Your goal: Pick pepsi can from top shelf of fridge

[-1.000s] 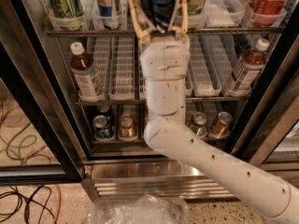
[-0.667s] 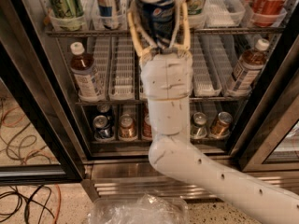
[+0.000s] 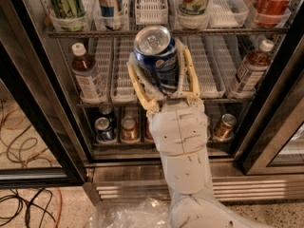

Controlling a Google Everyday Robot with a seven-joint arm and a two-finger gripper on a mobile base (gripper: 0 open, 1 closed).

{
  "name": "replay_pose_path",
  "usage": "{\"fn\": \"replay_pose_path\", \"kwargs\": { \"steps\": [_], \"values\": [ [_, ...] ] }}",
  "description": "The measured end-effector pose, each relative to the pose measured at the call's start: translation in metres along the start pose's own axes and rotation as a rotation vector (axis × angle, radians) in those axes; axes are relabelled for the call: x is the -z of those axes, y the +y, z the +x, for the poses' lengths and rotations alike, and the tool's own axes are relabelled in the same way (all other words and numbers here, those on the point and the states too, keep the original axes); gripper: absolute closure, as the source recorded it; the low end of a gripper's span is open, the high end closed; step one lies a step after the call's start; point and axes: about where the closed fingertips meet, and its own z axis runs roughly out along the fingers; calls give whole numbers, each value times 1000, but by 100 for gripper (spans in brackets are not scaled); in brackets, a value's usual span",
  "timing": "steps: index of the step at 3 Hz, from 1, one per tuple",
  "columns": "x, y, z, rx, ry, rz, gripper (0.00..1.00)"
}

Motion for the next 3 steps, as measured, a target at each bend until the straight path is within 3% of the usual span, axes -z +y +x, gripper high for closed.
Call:
{"fn": "replay_pose_path", "kwargs": {
  "steps": [2,3],
  "values": [
    [-10,0,0,4,-17,-2,100],
    [-4,18,13,27,18,-13,100]
  ]
}}
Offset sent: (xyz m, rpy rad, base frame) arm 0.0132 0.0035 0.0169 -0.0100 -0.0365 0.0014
